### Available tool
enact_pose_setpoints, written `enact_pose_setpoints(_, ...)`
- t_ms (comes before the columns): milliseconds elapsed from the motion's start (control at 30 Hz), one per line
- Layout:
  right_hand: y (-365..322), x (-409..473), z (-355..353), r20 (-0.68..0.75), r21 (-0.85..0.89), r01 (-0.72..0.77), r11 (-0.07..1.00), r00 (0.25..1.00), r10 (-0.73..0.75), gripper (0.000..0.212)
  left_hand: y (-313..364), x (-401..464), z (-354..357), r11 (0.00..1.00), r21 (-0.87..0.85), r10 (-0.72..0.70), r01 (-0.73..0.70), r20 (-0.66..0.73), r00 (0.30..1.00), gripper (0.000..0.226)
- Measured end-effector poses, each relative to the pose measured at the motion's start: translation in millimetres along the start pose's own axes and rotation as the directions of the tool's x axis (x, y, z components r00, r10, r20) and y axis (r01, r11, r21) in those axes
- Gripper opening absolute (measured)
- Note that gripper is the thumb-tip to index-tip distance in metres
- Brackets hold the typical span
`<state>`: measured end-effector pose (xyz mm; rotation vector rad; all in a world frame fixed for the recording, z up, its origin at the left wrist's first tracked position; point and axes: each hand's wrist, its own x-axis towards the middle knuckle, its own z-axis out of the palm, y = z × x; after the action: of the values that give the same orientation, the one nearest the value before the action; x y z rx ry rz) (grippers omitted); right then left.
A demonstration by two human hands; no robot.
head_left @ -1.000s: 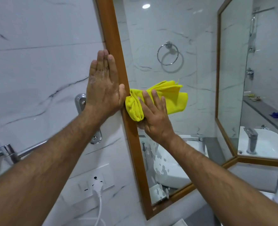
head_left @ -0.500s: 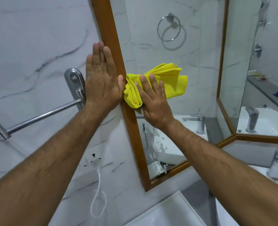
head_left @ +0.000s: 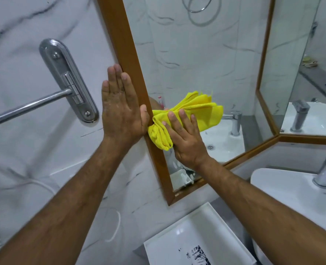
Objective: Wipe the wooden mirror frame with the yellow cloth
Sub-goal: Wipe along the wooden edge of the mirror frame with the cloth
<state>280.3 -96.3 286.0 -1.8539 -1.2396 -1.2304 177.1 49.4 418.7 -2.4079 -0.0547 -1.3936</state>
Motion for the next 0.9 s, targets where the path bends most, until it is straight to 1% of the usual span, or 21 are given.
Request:
enact_pose_setpoints(100,1,-24,6,0.023,-0.021,0.005,1.0,1.0,-0.004,0.051,7,-19,10,1.0,-0.001,-0.012,0.012,0.018,1.0,0.079)
enact_pose_setpoints(200,-1,-48,13,0.045,-0.017,-0.001,1.0,0.999,0.002,0.048,10,-32,19,1.0,0.019,-0.015,0.014,0.023,1.0,0.079)
enact_pose_setpoints(333,-7,-83,19,0.082,-0.022,-0.031,0.999,0.996,0.033,0.055,13,-44,25,0.999,0.041,-0.025,0.024,0.03,0.999,0.079)
enact_pose_setpoints(467,-9,-128,20,0.213,0.007,-0.026,1.0,0.977,0.024,0.054,22,-61,35,0.998,0.049,-0.038,0.036,0.034,0.999,0.079)
enact_pose_setpoints(600,-12,-158,20,0.37,0.055,-0.074,0.996,0.928,0.048,0.064,21,-72,44,0.998,0.044,-0.043,0.042,0.026,0.999,0.08)
enact_pose_setpoints(667,-14,-174,17,0.465,0.101,-0.129,0.987,0.883,0.067,0.061,20,-73,47,0.999,0.04,-0.037,0.036,0.032,0.999,0.08)
enact_pose_setpoints(700,-14,-184,14,0.525,0.13,-0.166,0.977,0.848,0.074,0.059,20,-74,48,0.999,0.039,-0.034,0.033,0.036,0.999,0.08)
enact_pose_setpoints(800,-14,-212,4,0.711,0.202,-0.358,0.912,0.694,0.115,0.058,21,-76,47,0.999,0.039,-0.031,0.029,0.058,0.998,0.08)
enact_pose_setpoints(900,-14,-197,-1,0.798,0.163,-0.546,0.822,0.562,0.215,0.054,23,-77,43,0.998,0.041,-0.045,0.041,0.103,0.994,0.079)
